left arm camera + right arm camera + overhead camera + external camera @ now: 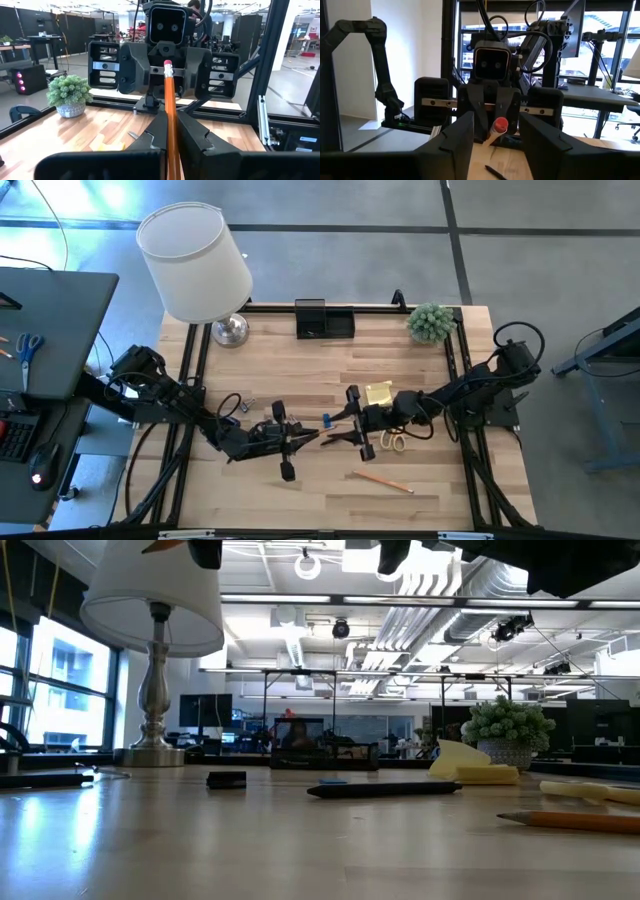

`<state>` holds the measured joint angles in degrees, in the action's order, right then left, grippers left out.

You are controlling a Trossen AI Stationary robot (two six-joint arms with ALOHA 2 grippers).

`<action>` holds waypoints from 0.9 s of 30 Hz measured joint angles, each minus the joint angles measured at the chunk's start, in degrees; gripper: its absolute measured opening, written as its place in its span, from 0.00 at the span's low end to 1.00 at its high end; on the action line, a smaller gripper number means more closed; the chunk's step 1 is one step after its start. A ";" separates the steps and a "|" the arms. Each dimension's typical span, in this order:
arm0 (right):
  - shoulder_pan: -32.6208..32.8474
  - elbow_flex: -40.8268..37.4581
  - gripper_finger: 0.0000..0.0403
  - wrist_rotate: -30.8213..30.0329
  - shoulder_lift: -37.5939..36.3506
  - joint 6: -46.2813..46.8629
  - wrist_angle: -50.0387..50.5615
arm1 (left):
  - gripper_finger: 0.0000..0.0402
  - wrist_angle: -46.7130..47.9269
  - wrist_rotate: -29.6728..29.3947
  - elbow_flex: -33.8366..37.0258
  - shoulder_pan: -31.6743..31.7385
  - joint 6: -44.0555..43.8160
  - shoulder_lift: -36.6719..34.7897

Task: Pick and place office supplies into organizer
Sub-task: Put the left orange pencil into the black desk organizer

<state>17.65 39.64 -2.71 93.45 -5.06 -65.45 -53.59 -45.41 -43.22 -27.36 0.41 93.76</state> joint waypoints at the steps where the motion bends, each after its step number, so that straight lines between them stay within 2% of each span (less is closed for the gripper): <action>1: 0.00 0.00 0.33 0.01 0.00 -0.13 0.00 | 0.02 0.12 0.00 0.00 -0.01 -0.01 0.00; 4: 0.00 -0.02 0.22 0.04 0.00 -0.40 0.02 | 0.02 0.24 0.00 0.00 0.00 -0.01 0.00; 7: 0.00 -0.04 0.06 0.97 0.00 -1.39 0.17 | 0.02 0.29 0.08 0.00 -0.01 0.05 0.00; 8: 0.00 -0.04 0.04 1.40 0.00 -1.68 0.21 | 0.02 0.30 0.17 0.00 -0.01 0.33 0.00; 12: -0.33 -0.06 0.06 1.68 0.00 -1.91 0.84 | 0.03 1.09 0.09 0.00 -0.01 1.29 0.00; 16: -1.69 -0.07 0.02 1.78 -0.02 -2.79 1.38 | 0.06 1.16 -2.56 0.00 -0.01 4.09 0.00; 23: -8.24 -0.07 0.02 0.62 -0.81 -2.92 7.35 | 0.28 1.64 -10.69 0.00 -0.10 10.87 -5.21; 27: -13.89 -0.07 0.02 0.73 -4.84 -4.06 13.14 | 0.41 3.51 -14.93 -0.02 -0.11 14.98 -9.54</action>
<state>3.76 39.57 -1.98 88.61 -9.13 -52.31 -50.08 -60.34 -43.24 -27.48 15.40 84.22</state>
